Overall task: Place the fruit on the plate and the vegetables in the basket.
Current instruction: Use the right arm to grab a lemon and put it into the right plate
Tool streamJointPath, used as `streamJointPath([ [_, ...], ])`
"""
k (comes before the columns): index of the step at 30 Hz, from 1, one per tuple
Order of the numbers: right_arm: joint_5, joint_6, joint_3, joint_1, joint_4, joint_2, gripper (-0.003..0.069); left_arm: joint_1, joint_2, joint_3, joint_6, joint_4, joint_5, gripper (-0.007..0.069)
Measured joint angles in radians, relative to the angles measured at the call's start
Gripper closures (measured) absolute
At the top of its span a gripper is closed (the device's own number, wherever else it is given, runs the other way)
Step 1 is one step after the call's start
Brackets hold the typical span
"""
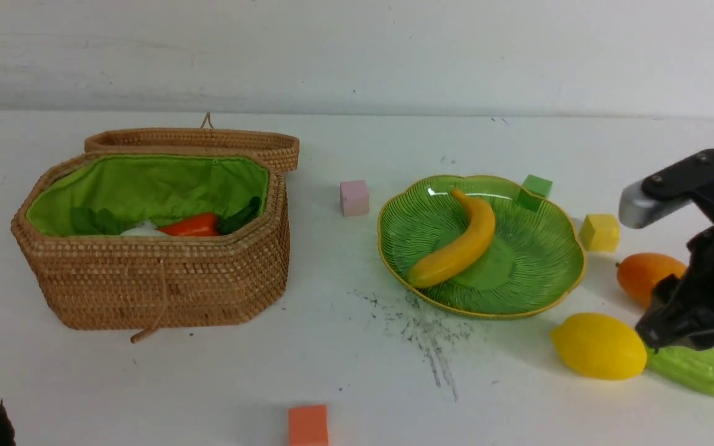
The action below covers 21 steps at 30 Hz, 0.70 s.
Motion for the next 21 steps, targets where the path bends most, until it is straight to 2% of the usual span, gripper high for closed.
streamJointPath([
  [3,-0.074,-0.134,0.0,0.0,0.023,0.068,0.0039,0.0,0.0,0.0,0.002,-0.005,0.0,0.0618],
  [4,-0.081,-0.152,0.0,0.0,0.023,0.073,0.0032,0.0,0.0,0.0,0.002,-0.005,0.0,0.0618],
  [5,-0.098,-0.215,0.0,0.0,0.016,0.112,-0.0005,0.0,0.0,0.0,0.002,-0.006,0.0,0.0618],
  [8,-0.112,-0.322,0.0,0.0,-0.022,0.182,-0.0014,0.0,0.0,0.0,0.002,-0.006,0.002,0.0618],
  [10,-0.126,-0.343,0.0,0.0,-0.054,0.22,-0.001,0.0,0.0,0.0,0.002,-0.007,0.008,0.0618],
  [21,-0.217,-0.359,0.0,0.0,-0.076,0.338,-0.0003,0.0,0.0,0.0,0.002,-0.007,0.033,0.0618],
])
